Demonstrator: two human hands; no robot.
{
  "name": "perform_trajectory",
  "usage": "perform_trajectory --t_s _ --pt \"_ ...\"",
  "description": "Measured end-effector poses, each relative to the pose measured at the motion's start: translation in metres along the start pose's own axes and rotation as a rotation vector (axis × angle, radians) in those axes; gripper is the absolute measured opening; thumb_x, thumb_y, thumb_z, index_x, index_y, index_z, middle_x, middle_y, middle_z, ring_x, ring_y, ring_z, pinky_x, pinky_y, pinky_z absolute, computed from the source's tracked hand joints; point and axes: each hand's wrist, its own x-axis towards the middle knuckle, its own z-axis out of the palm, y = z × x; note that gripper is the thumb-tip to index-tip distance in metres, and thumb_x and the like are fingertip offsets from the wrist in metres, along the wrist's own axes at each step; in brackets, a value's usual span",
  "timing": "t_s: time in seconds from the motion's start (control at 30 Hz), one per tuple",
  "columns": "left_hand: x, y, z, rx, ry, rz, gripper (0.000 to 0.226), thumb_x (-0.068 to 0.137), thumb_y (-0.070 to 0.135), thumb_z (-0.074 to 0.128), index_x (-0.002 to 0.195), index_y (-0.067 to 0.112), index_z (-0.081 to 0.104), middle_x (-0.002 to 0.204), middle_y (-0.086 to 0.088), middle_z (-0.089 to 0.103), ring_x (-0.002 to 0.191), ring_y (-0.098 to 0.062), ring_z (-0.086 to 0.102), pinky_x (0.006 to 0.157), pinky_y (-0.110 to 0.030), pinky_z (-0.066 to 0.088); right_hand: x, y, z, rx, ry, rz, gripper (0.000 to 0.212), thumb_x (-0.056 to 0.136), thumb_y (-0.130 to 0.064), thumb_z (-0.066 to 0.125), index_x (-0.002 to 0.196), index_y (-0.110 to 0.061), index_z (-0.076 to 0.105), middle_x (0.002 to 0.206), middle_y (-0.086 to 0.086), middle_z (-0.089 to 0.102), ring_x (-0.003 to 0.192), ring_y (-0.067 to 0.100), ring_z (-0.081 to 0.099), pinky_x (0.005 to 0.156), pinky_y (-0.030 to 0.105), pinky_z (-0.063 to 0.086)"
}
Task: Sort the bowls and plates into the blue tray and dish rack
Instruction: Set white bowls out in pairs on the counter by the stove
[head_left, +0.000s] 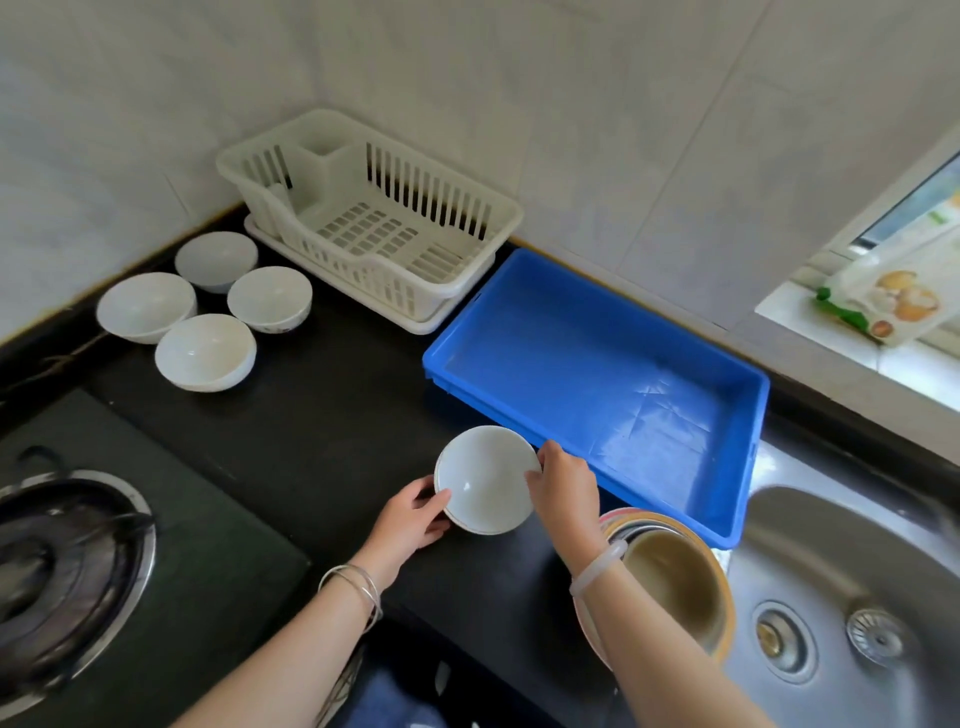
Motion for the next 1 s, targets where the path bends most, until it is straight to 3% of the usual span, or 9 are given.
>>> perform_trajectory --t_s 0.23,0.33,0.43,0.5,0.6,0.73,0.87,0.93,1.0 --pt "0.0 0.002 -0.003 -0.086 -0.054 0.003 0.032 0.092 0.018 0.054 0.121 0.03 0.051 0.109 -0.002 0.065 0.095 -0.021 0.068 0.065 -0.02 0.056 0.006 -0.003 -0.011 -0.087 0.025 -0.046 0.013 0.089 -0.006 0.04 0.097 -0.005 0.051 0.073 0.014 0.055 0.066 0.032 0.045 0.055 0.031 0.034" --pt "0.001 0.002 0.0 -0.147 -0.07 -0.012 0.029 0.092 0.015 0.053 0.117 0.032 0.051 0.11 -0.001 0.065 0.095 -0.023 0.069 0.067 -0.023 0.057 0.009 0.002 -0.017 0.009 0.004 -0.01 0.023 0.088 -0.007 0.042 0.103 -0.008 0.059 0.085 0.017 0.066 0.077 0.033 0.053 0.061 0.031 0.037" --pt "0.002 0.002 0.0 -0.172 -0.058 -0.012 0.04 0.091 0.016 0.056 0.127 0.03 0.048 0.111 -0.001 0.064 0.094 -0.024 0.069 0.068 -0.026 0.058 0.011 0.009 -0.026 0.176 -0.012 0.04 0.023 0.088 -0.012 0.05 0.104 -0.015 0.066 0.083 0.011 0.069 0.067 0.022 0.054 0.052 0.023 0.037" --pt "0.004 0.002 0.0 -0.184 -0.035 -0.016 0.045 0.09 0.014 0.057 0.133 0.025 0.046 0.109 -0.003 0.064 0.092 -0.025 0.07 0.066 -0.027 0.058 0.011 0.012 -0.031 0.258 -0.015 0.064 0.019 0.087 -0.013 0.054 0.102 -0.015 0.066 0.08 0.01 0.07 0.066 0.023 0.061 0.054 0.021 0.045" --pt "0.004 0.003 -0.003 -0.19 0.009 -0.016 0.045 0.089 0.012 0.057 0.131 0.022 0.048 0.104 -0.003 0.065 0.087 -0.024 0.071 0.061 -0.026 0.057 0.012 0.008 -0.039 0.376 -0.009 0.072 0.017 0.085 -0.011 0.056 0.098 -0.015 0.066 0.078 0.01 0.071 0.068 0.028 0.068 0.07 0.036 0.058" --pt "0.0 0.012 -0.021 -0.206 0.086 -0.002 0.043 0.089 0.01 0.057 0.13 0.022 0.048 0.098 0.0 0.064 0.083 -0.021 0.07 0.055 -0.024 0.056 0.02 -0.01 -0.047 0.48 0.003 0.031 0.015 0.082 -0.01 0.057 0.089 -0.022 0.063 0.072 0.0 0.07 0.061 0.025 0.07 0.072 0.043 0.059" --pt "-0.008 0.026 -0.053 -0.325 0.176 0.02 0.046 0.092 0.01 0.053 0.135 0.019 0.044 0.119 -0.009 0.06 0.096 -0.029 0.067 0.066 -0.031 0.057 0.033 -0.042 -0.05 0.594 -0.02 -0.005 0.02 0.081 -0.011 0.059 0.075 -0.03 0.059 0.075 0.003 0.069 0.053 0.016 0.069 0.062 0.034 0.061" --pt "-0.012 0.033 -0.07 -0.37 0.228 0.047 0.047 0.092 0.01 0.052 0.137 0.019 0.041 0.13 -0.011 0.053 0.101 -0.031 0.065 0.069 -0.032 0.056 0.042 -0.061 -0.049 0.652 -0.052 -0.016 0.019 0.081 -0.009 0.059 0.075 -0.027 0.06 0.084 0.007 0.069 0.055 0.015 0.069 0.052 0.024 0.057" --pt "-0.015 0.039 -0.088 -0.416 0.282 0.07 0.049 0.093 0.008 0.051 0.139 0.018 0.038 0.136 -0.013 0.049 0.106 -0.033 0.062 0.075 -0.036 0.055 0.051 -0.081 -0.045 0.67 -0.091 -0.033 0.017 0.081 -0.009 0.06 0.076 -0.025 0.061 0.089 0.009 0.068 0.06 0.017 0.071 0.051 0.022 0.057"
